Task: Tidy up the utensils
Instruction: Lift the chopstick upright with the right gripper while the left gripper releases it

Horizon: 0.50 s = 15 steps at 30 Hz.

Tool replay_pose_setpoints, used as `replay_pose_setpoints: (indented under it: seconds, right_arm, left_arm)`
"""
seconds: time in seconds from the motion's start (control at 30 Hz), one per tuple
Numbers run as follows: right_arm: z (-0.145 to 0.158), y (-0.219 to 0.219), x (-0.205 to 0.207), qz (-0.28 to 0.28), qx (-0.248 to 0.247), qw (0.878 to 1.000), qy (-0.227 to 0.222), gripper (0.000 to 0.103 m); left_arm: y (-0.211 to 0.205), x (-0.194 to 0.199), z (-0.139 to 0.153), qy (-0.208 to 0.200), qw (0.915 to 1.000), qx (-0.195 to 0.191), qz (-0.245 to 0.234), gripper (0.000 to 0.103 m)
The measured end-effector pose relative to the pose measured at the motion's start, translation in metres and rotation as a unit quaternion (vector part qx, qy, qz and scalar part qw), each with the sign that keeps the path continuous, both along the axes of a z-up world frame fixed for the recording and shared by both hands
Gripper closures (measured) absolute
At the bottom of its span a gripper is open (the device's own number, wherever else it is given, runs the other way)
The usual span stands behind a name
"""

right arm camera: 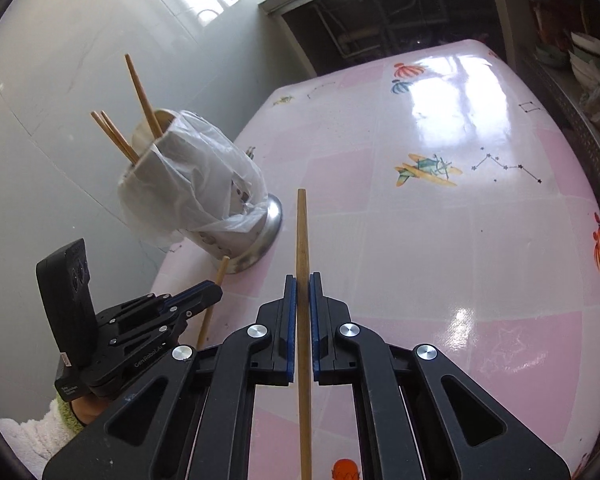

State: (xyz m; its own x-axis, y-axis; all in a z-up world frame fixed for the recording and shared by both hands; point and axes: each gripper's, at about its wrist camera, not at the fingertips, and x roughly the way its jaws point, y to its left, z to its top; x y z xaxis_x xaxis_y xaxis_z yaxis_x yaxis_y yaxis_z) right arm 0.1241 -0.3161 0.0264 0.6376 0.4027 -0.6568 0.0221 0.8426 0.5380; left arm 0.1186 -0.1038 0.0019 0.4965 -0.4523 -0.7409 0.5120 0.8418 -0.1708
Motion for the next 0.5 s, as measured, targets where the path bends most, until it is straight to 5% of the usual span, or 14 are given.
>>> replay_pose_setpoints:
  seconds: [0.2,0.5]
  right_arm:
    - [0.020,-0.006,-0.011,0.000,0.025,0.999,-0.033,0.099]
    - [0.032,-0.007,-0.014,-0.003,0.027,0.998,-0.052,0.099]
  left_arm:
    - [0.035,-0.027,0.057,-0.068,0.9945,-0.079,0.001,0.097]
    - [0.069,-0.044,0.145,-0.181,0.9687,-0.170,0.014,0.097]
